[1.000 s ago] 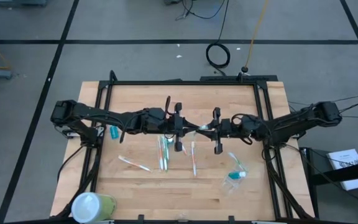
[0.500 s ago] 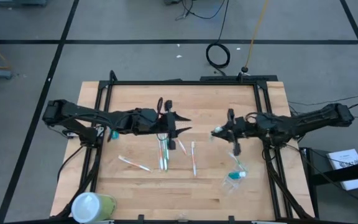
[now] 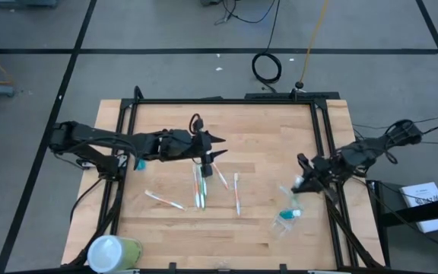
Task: Pick & Place toothbrushing station
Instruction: Put the green toothbrush into the top section of the transparent organizer
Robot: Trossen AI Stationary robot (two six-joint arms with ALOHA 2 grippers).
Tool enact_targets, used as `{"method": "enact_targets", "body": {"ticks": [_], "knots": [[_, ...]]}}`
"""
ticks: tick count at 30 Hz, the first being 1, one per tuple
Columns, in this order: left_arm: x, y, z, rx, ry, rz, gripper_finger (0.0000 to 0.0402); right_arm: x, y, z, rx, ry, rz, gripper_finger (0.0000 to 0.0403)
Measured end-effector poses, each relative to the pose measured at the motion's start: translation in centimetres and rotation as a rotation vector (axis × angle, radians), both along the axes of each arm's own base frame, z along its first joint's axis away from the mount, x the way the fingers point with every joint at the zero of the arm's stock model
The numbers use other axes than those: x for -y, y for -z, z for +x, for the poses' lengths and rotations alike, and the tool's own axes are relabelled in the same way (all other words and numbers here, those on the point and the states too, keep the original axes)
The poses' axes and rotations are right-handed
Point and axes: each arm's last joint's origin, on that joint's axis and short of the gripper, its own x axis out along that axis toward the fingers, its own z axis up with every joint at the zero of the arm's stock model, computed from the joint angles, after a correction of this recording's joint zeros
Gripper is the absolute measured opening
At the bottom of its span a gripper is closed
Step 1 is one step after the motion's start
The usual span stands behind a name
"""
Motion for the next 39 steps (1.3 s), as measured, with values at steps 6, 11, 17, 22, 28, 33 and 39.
{"method": "enact_targets", "body": {"ticks": [6, 11, 17, 22, 28, 33, 39], "knots": [[-0.3, 1.3, -0.2, -0.025, -0.026, -0.046, 0.0157, -0.1, 2.3, -0.8, -0.199, 0.058, -0.087, 0.0013], [-0.3, 1.6, -0.3, -0.027, -0.030, -0.059, 0.0157, -0.3, 4.3, -0.7, -0.240, 0.090, -0.134, 0.0013], [-0.3, 1.7, -0.3, -0.027, -0.031, -0.061, 0.0157, -0.5, 6.7, -0.6, -0.287, 0.115, -0.140, 0.0013], [-0.3, 1.7, -0.3, -0.027, -0.032, -0.062, 0.0157, -0.9, 8.0, -0.5, -0.277, 0.100, -0.120, 0.0013], [-0.3, 1.6, -0.3, -0.025, -0.032, -0.064, 0.0157, -1.0, 10.2, -0.5, -0.332, 0.110, -0.070, 0.0013], [-0.3, 1.6, -0.3, -0.023, -0.032, -0.065, 0.0157, -1.1, 11.4, -0.4, -0.312, 0.108, -0.035, 0.0019], [-0.3, 1.6, -0.3, -0.020, -0.032, -0.065, 0.0156, -1.4, 12.0, -0.4, -0.290, 0.030, 0.040, 0.0054]]}}
